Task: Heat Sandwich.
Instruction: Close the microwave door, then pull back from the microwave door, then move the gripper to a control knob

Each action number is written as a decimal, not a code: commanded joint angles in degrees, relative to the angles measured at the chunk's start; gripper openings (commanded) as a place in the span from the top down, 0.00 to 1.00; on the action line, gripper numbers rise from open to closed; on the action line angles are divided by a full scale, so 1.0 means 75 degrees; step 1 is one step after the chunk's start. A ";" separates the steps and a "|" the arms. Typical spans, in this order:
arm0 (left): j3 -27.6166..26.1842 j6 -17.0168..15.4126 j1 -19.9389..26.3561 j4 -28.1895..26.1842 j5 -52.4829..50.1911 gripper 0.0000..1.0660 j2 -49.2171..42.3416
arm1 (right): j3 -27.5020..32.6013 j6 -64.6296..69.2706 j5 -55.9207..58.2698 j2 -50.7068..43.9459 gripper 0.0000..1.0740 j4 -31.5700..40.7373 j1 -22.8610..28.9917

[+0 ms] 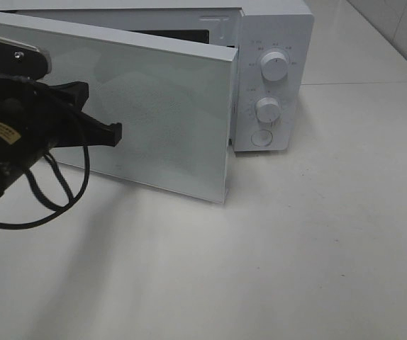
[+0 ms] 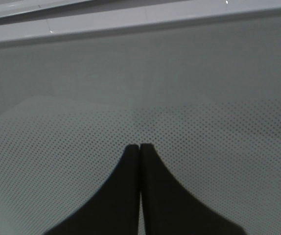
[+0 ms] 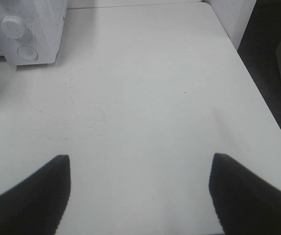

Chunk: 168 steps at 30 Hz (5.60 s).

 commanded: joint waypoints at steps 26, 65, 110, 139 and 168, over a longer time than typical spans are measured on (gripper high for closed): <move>-0.3759 0.1230 -0.1238 -0.2406 -0.0428 1.00 0.2208 | 0.0000 -0.0053 -0.0023 -0.0206 0.30 -0.0031 -0.0031; -0.4607 0.1742 -0.1306 -0.2888 0.0435 1.00 0.2292 | 0.0000 -0.0053 -0.0023 -0.0206 0.30 -0.0031 -0.0031; -0.4584 0.1276 -0.0031 0.0527 1.1826 1.00 -0.1039 | 0.0000 -0.0053 -0.0023 -0.0206 0.30 -0.0031 -0.0031; -0.4515 -0.2712 0.3346 0.4500 1.5218 0.27 -0.3720 | 0.0000 -0.0061 -0.0023 -0.0206 0.30 -0.0031 -0.0031; -0.1161 -0.2979 0.5493 0.4591 1.4698 0.28 -1.0214 | 0.0000 -0.0053 -0.0023 -0.0206 0.30 -0.0031 -0.0031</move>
